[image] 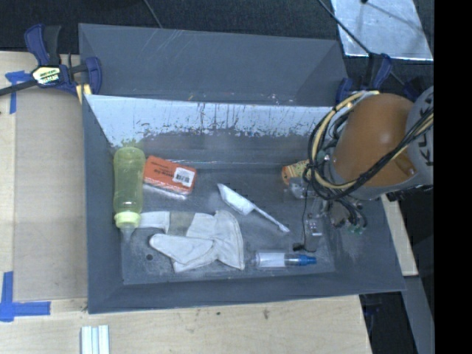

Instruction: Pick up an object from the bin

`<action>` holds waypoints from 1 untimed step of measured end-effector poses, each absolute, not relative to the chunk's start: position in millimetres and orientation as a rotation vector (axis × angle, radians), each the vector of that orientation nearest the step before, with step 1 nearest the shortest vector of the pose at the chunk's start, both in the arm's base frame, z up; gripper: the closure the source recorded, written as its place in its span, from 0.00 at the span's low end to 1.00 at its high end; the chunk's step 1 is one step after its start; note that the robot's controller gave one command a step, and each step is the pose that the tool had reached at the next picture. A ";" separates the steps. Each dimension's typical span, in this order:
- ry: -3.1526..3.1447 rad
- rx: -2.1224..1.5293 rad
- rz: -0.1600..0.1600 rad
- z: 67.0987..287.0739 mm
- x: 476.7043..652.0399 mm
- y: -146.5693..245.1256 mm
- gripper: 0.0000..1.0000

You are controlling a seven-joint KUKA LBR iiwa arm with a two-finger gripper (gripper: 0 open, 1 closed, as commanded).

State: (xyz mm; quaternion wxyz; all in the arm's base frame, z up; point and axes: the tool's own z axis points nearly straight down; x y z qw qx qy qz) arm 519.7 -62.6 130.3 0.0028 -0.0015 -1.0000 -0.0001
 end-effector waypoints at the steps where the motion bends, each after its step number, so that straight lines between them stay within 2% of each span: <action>1: -3.144 -0.002 0.001 134.8 521.7 -62.5 0.00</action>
Offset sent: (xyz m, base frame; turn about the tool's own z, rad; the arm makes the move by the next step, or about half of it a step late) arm 0.0360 0.0637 -0.0603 0.0232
